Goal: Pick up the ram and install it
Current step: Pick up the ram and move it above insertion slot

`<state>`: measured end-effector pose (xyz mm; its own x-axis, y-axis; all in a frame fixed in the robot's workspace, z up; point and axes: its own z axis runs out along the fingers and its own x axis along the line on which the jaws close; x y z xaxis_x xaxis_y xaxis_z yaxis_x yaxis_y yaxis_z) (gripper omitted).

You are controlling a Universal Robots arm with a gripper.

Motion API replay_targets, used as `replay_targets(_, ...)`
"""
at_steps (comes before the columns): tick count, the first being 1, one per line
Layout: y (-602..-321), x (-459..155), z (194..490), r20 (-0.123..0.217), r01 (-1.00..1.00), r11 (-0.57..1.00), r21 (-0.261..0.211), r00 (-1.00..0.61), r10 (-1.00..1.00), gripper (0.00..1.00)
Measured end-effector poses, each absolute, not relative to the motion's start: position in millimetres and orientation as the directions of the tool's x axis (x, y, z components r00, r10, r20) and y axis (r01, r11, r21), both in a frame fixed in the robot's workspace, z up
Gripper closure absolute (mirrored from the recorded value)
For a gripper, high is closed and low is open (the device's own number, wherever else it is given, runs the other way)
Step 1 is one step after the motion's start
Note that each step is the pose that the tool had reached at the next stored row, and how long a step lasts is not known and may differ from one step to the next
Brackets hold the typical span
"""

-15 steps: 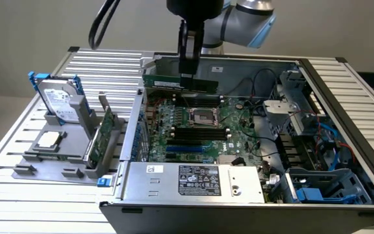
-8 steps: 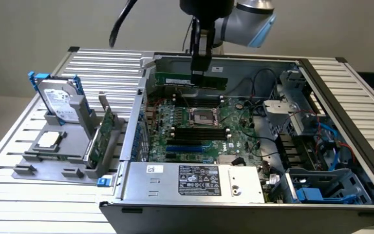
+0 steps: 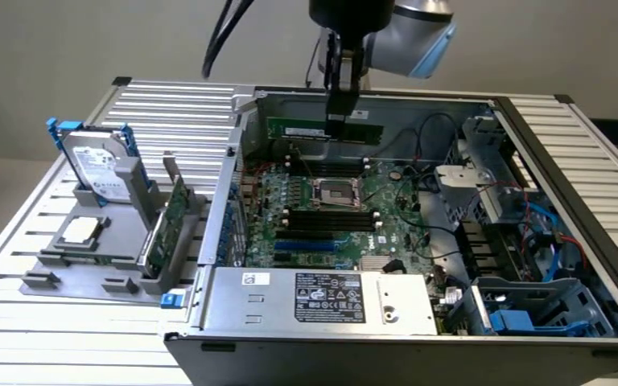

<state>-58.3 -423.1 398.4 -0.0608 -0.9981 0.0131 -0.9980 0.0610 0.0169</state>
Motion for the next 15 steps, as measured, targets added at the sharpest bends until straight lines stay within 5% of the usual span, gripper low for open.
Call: replay_targets(15, -402.8, -44.9, 371.8, 0.02, -1.0, 0.01, 0.016, -0.009, -1.0, 0.86)
